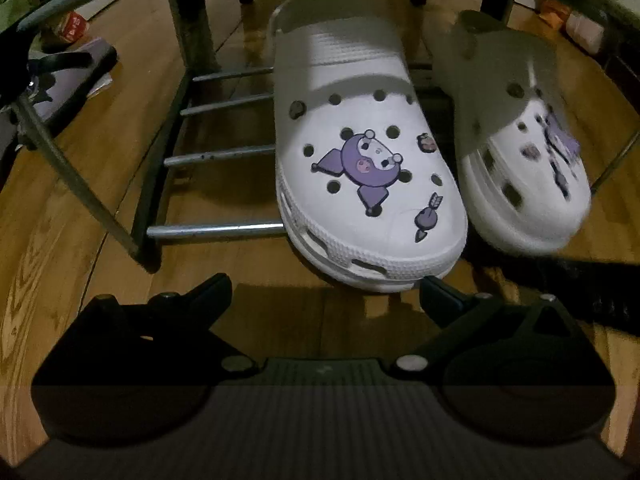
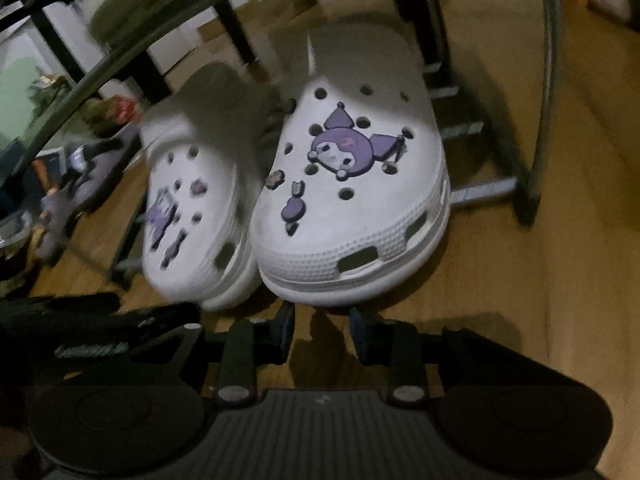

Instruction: Organize scattered shoes

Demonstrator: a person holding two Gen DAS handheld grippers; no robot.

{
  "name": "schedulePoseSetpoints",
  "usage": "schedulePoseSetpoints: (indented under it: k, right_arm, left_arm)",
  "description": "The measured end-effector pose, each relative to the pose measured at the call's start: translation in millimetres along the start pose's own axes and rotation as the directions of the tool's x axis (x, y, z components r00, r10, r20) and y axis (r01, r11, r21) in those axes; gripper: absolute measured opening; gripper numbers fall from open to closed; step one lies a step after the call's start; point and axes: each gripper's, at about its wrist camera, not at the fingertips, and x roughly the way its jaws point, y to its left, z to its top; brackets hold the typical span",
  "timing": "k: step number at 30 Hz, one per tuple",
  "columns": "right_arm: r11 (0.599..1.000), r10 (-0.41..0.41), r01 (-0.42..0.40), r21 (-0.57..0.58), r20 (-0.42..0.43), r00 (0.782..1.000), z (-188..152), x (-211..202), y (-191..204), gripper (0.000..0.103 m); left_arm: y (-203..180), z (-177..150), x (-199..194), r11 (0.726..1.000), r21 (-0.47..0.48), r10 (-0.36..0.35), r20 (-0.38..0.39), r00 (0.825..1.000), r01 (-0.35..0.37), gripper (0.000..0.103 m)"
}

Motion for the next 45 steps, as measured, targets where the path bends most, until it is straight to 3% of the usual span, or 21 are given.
schedulePoseSetpoints:
  k: [2,4,7,9,12,17,21,22,24,27,29,33,37,42,45]
  right_arm:
    - [1.0,0.013,-0.013,0.02,-0.004,1.0,7.3,-1.1,-1.7,0.031]
    - [0.997,0.065,-0.066,0.03,0.009,0.998,6.3,-19.7,3.6,0.032]
    - [0.997,0.075,-0.076,0.028,0.018,0.997,-2.1,-54.7,17.3,0.032]
    - [0.995,0.1,-0.101,0.007,0.046,0.994,-5.7,-102.4,37.9,0.036]
    - [0.997,0.066,-0.062,-0.049,0.086,0.994,2.7,-143.4,64.1,0.063]
    - [0.992,0.004,0.018,-0.129,0.163,0.987,24.4,-225.2,117.8,0.063]
    - [0.98,-0.054,0.1,-0.174,0.253,0.966,34.2,-302.0,165.3,0.093]
    - [0.977,-0.058,0.109,-0.182,0.267,0.962,33.7,-308.6,170.2,0.095]
    - [0.952,-0.083,0.182,-0.248,0.362,0.929,25.6,-350.4,200.4,0.095]
    - [0.924,-0.118,0.247,-0.292,0.395,0.911,13.7,-379.4,227.5,0.095]
    - [0.926,-0.111,0.239,-0.293,0.394,0.913,8.0,-395.9,237.6,0.1]
    - [0.947,-0.102,0.207,-0.246,0.383,0.918,-6.6,-431.5,246.3,0.103]
    - [0.939,-0.175,0.266,-0.219,0.364,0.915,-17.1,-444.6,250.5,0.103]
    - [0.947,-0.162,0.245,-0.209,0.349,0.923,-31.0,-455.3,255.6,0.103]
    - [0.948,-0.193,0.261,-0.182,0.322,0.927,-39.7,-464.9,259.5,0.103]
  left_arm:
    - [8.0,-3.7,-9.6,1.0,-0.005,-0.022,-0.014,1.0,0.022,0.101]
    - [21.1,-10.0,-27.2,0.997,-0.038,-0.077,-0.086,0.993,0.074,0.102]
    - [37.0,-16.5,-53.9,0.994,-0.058,-0.1,-0.135,0.986,0.093,0.103]
    - [46.9,-16.8,-90.6,0.995,-0.038,-0.094,-0.113,0.989,0.09,0.103]
    - [49.4,-12.9,-145.7,0.999,-0.015,-0.039,-0.006,0.999,0.039,0.103]
    - [54.5,-3.4,-221.3,0.998,-0.005,-0.061,0.093,0.994,0.062,0.103]
    - [57.6,9.8,-290.6,0.995,0.062,-0.085,0.165,0.983,0.076,0.103]
    - [56.8,9.2,-305.5,0.995,0.08,-0.073,0.192,0.979,0.059,0.103]
    - [55.1,7.8,-335.5,0.993,0.115,-0.051,0.247,0.968,0.023,0.103]
    - [54.3,6.7,-364.4,0.99,0.141,-0.039,0.28,0.959,-0.001,0.103]
    - [54.5,4.8,-385.9,0.987,0.158,-0.04,0.289,0.956,-0.007,0.103]
    - [47.1,-0.8,-421.4,0.963,0.268,-0.064,0.219,0.973,0.003,0.103]
    - [37.0,-14.6,-442.3,0.944,0.325,-0.005,0.207,0.978,-0.064,0.103]
    - [31.5,-25.5,-460.2,0.951,0.3,0.004,0.228,0.974,-0.074,0.103]
    - [38.8,-38.2,-466.6,0.966,0.26,-0.055,0.233,0.971,-0.008,0.103]
